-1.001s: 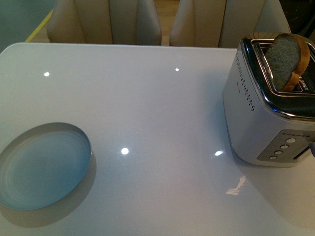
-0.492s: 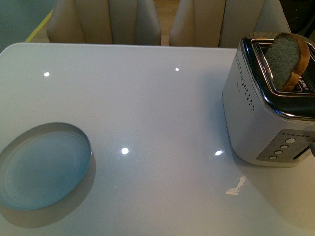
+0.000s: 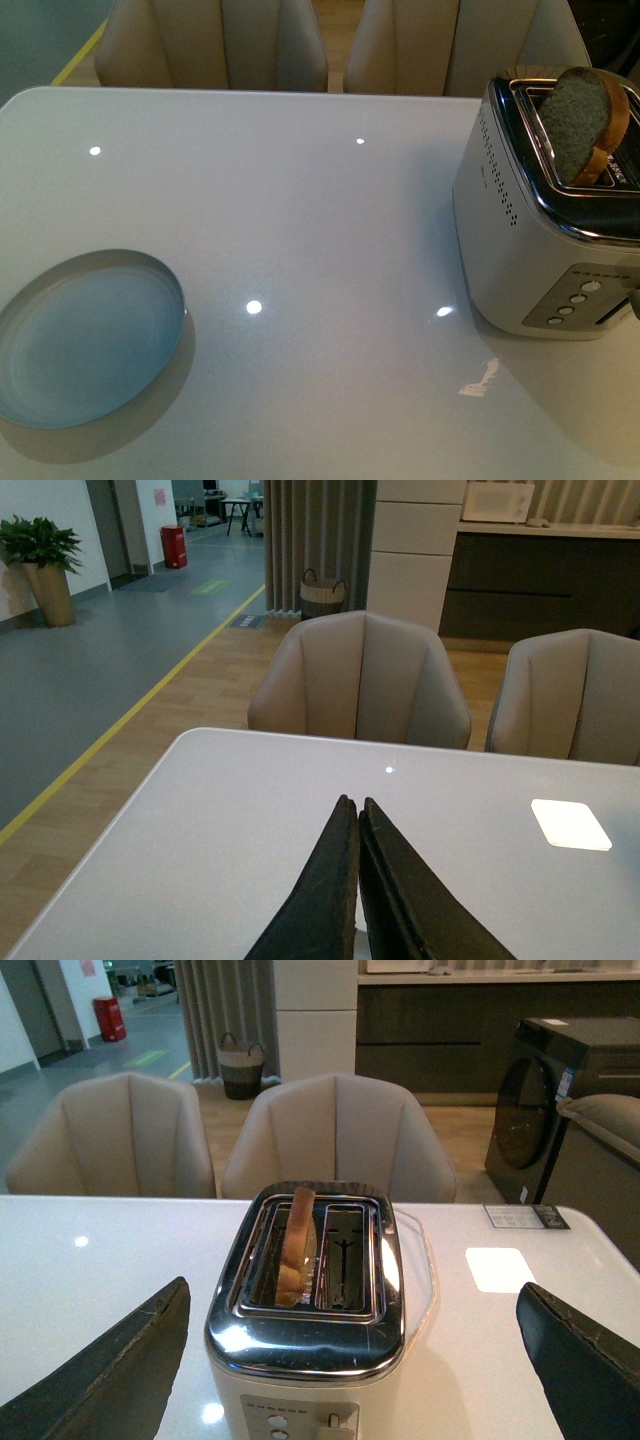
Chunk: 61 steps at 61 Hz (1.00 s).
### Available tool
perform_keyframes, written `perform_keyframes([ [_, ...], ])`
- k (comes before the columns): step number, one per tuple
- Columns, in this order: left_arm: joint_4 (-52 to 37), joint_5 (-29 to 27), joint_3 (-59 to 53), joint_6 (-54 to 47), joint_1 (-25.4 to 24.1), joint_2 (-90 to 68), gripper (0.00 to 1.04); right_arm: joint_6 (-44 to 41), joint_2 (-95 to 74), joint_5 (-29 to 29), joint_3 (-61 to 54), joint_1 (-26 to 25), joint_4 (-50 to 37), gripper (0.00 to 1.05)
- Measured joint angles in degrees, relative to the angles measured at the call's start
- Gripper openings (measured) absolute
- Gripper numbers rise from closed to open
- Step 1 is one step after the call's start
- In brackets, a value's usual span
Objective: Left arm holds plate, right arm toasts bread
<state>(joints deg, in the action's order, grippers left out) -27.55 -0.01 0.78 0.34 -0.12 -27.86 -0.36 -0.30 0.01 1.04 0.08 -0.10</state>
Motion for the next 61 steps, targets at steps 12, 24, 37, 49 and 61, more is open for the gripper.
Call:
perform_keyframes([
  [12,5.90,0.00,0.00,0.00,0.00,6.14,0.03,0.00,0.00,0.00,0.00,0.00,0.00,0.96],
  [24,12.57,-0.02,-0.02,0.00,0.00,12.92,0.03,-0.02,0.00,0.00,0.00,0.00,0.00,0.96],
  [37,16.17,-0.02,0.00,0.00,0.00,16.55,0.03,0.00,0.00,0.00,0.00,0.02,0.00,0.96],
  [49,26.97,0.00,0.00,-0.02,0.00,26.27,0.03,0.00,-0.02,0.00,0.00,0.00,0.00,0.96],
  [61,27.47,0.00,0.00,-0.02,0.00,27.50,0.03,0.00,0.00,-0.02,0.00,0.02,0.00,0.96],
])
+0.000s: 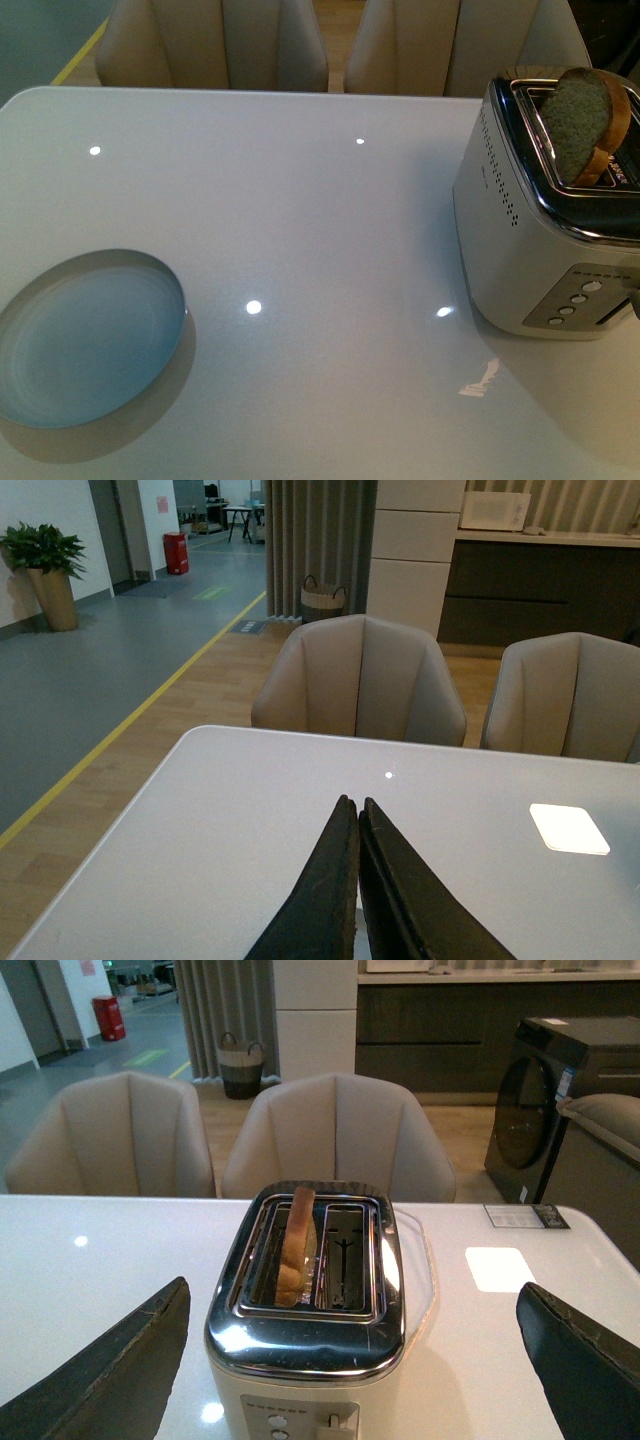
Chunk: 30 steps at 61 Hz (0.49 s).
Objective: Left arm holds plate, right arm toasts bread
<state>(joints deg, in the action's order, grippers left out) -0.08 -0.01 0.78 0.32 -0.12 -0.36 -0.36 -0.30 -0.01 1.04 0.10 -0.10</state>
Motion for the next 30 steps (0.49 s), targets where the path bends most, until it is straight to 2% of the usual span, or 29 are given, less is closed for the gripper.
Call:
perform_keyframes([
  [7,0.00,0.00,0.00,0.04,0.00,0.00,0.04,0.00,0.00,0.02,0.00,0.00,0.00,0.96],
  [25,0.00,0.00,0.00,0.02,0.00,0.00,0.73,0.00,0.00,0.02,0.00,-0.02,0.02,0.96],
  [30,0.00,0.00,0.00,0.00,0.00,0.00,0.88,-0.02,0.00,0.02,0.00,-0.02,0.02,0.96],
])
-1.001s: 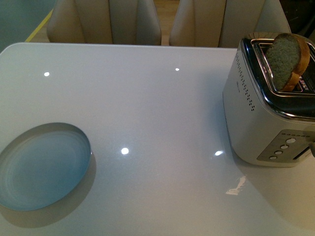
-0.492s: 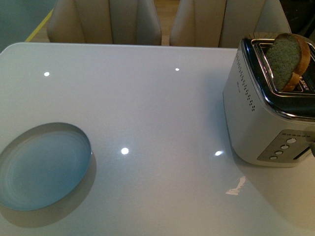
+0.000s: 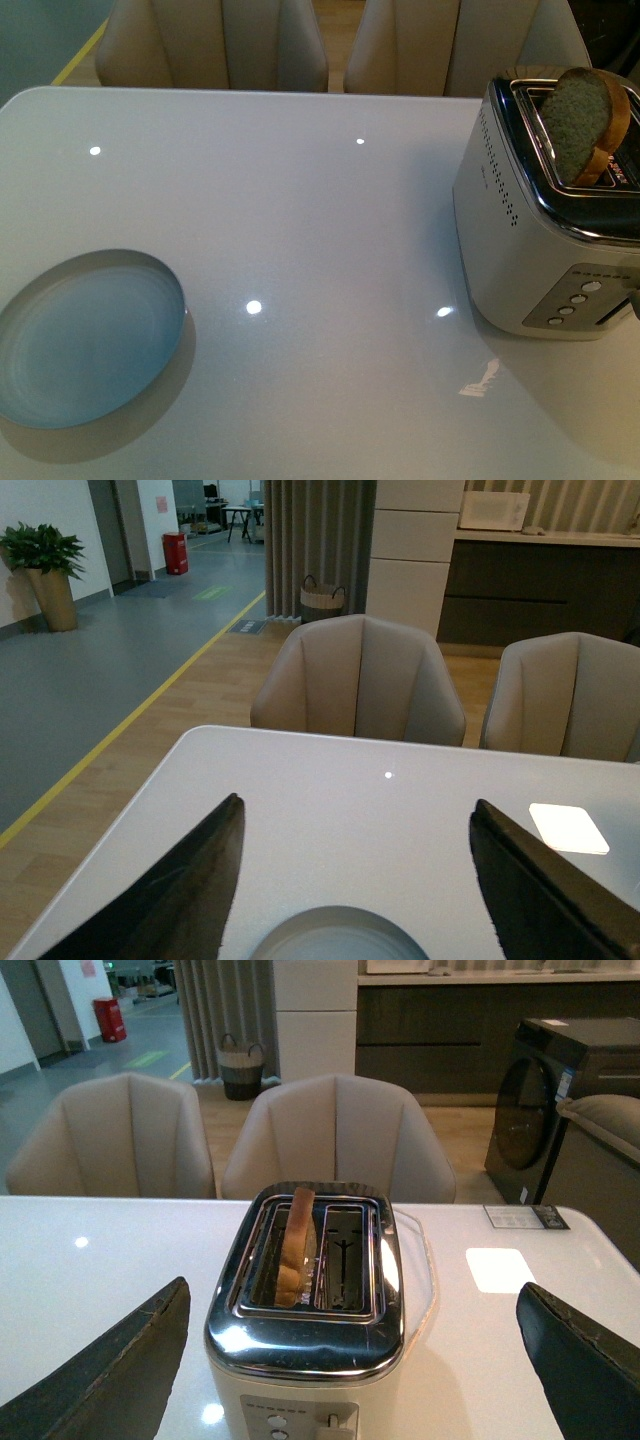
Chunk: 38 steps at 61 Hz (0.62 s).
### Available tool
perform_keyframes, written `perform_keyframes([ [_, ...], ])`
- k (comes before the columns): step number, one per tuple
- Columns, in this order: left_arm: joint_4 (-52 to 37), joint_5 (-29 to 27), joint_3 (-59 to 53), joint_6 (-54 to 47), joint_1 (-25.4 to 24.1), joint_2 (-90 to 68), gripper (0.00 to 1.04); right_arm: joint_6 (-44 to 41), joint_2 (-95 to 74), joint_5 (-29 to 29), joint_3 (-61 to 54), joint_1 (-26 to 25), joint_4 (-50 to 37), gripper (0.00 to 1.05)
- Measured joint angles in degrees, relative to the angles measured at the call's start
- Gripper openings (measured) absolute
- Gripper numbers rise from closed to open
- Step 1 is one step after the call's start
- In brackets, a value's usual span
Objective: Left arm holds plate, right arm toasts bread
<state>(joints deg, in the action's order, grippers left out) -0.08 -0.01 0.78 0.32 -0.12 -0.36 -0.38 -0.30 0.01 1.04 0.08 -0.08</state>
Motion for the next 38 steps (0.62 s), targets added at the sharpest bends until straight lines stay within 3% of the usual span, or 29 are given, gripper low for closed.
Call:
perform_keyframes([
  [4,0.00,0.00,0.00,-0.02,0.00,0.00,0.99,0.02,0.00,-0.02,0.00,0.02,-0.02,0.96],
  [38,0.00,0.00,0.00,-0.07,0.02,0.00,0.97,0.02,0.00,0.00,0.00,0.02,-0.02,0.96],
])
